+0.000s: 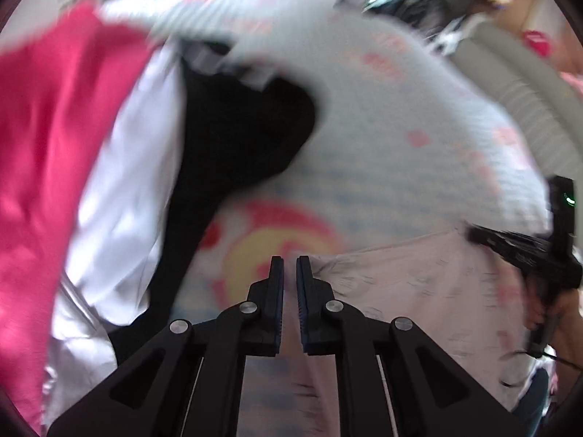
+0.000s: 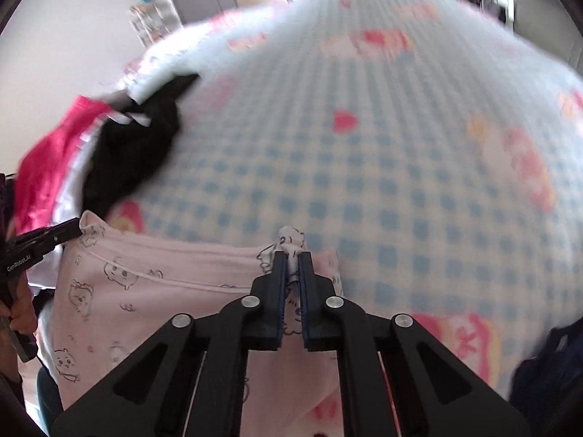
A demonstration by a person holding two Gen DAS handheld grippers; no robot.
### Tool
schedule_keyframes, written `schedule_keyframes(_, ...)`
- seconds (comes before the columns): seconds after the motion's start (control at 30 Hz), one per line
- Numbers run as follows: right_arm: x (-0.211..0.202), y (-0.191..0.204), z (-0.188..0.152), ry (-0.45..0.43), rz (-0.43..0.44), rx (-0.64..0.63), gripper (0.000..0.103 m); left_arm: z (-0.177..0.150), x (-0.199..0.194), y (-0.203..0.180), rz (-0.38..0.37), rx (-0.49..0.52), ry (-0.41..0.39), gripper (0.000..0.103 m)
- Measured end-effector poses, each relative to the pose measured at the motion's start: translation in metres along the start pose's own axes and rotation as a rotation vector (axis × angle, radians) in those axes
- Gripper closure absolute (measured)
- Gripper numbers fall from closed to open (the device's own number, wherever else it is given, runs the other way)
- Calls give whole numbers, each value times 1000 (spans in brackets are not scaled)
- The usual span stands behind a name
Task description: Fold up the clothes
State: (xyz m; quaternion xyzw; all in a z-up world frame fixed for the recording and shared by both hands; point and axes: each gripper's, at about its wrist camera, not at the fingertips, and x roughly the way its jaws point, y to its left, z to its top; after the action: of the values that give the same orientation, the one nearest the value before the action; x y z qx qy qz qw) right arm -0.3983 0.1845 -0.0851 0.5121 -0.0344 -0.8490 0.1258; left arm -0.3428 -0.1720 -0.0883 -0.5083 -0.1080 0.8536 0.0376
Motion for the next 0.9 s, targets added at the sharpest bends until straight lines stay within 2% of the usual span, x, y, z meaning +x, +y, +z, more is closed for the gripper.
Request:
schedule_keyframes(0.03, 15, -2, -1, 53, -7, 8, 78, -4, 7, 6, 12, -17, 26, 90)
schedule_keyframes(0.07, 12, -3, -3, 36, 14, 25, 75, -8, 7, 13, -20, -42, 29, 79)
schedule_keyframes(0.1, 10, -5, -6, 19, 36, 41, 65, -13, 4, 19, -70, -62, 16, 69)
schedule_keyframes(0.13, 7, -7, -8, 3, 57, 58, 49, -16, 2, 21, -112, -63, 3, 51)
schedule_keyframes(0.17, 4, -9, -11, -16, 77, 75, 44, -18, -1, 23, -155, -64, -11, 50)
schedule_keyframes(0.23, -6, -12, -13, -74, 54, 94, 26, -18, -2, 24, -205, -69, -19, 50)
schedule_keyframes(0.33, -4, -13, -12, -54, 20, 92, 26, -14, -2, 24, -261, -84, -22, 50)
schedule_keyframes(0.4, 2, -16, -17, -18, 75, 110, 26, -13, -3, 25, -311, -121, -37, 47)
schedule_keyframes(0.43, 8, -18, -20, 8, 113, 121, 26, -14, -2, 25, -313, -130, -35, 42)
schedule_keyframes(0.5, 15, -23, -24, 32, 142, 135, 26, -15, 5, 23, -319, -134, -7, 42)
schedule_keyframes(0.57, 19, -30, -28, 35, 154, 155, 35, -17, 6, 20, -343, -138, 4, 42)
schedule_keyframes(0.63, 17, -38, -28, 29, 167, 203, 44, -21, -7, 18, -364, -138, -46, 42)
schedule_keyframes(0.67, 14, -41, -28, 16, 163, 221, 44, -23, -14, 17, -367, -131, -74, 41)
schedule_keyframes(0.73, 0, -46, -29, -40, 126, 249, 45, -28, -23, 13, -348, -84, -116, 39)
schedule_keyframes(0.8, -4, -47, -28, -49, 99, 236, 43, -30, -18, 5, -285, -12, -95, 38)
schedule_keyframes(0.83, -6, -48, -28, -51, 88, 229, 43, -28, -12, 6, -253, -10, -76, 39)
schedule_keyframes(0.9, 2, -44, -26, -5, 127, 205, 43, -24, 7, 13, -243, -58, -27, 41)
